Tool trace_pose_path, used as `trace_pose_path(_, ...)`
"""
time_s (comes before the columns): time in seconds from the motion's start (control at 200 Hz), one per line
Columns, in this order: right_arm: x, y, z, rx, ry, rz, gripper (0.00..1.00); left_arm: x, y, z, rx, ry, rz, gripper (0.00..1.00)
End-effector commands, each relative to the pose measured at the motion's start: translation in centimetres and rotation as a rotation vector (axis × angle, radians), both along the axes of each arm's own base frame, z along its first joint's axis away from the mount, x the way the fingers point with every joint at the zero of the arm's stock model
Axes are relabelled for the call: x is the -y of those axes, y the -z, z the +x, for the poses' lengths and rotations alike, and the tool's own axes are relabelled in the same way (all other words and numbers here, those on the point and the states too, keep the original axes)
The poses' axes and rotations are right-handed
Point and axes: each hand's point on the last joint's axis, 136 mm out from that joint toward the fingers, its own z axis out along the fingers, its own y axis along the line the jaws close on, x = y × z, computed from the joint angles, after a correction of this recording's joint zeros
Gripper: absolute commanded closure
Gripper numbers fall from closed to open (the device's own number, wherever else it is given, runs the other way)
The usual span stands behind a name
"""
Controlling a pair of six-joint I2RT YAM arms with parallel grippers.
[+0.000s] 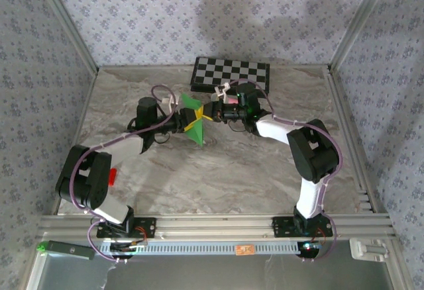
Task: Fold a paper plane with a square sheet of paper (pick it up from the middle)
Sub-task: Turn over the paper at the center of the table.
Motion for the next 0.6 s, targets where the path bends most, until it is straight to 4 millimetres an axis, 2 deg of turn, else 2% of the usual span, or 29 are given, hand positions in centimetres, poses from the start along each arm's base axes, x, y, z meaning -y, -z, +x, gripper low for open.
trace_pose_path(0.0, 0.32, -1.56, -0.14, 0.015, -0.008, 0.037, 0.9, 0.39, -2.78, 0.36, 0.11, 0.022, -0.025, 0.49)
trace_pose_path(0.595, 0.85, -0.84, 0.17, -0.007, 0.017, 0.04, 0.86, -0.02, -2.57, 0.53, 0.136, -0.013, -0.01, 0.73)
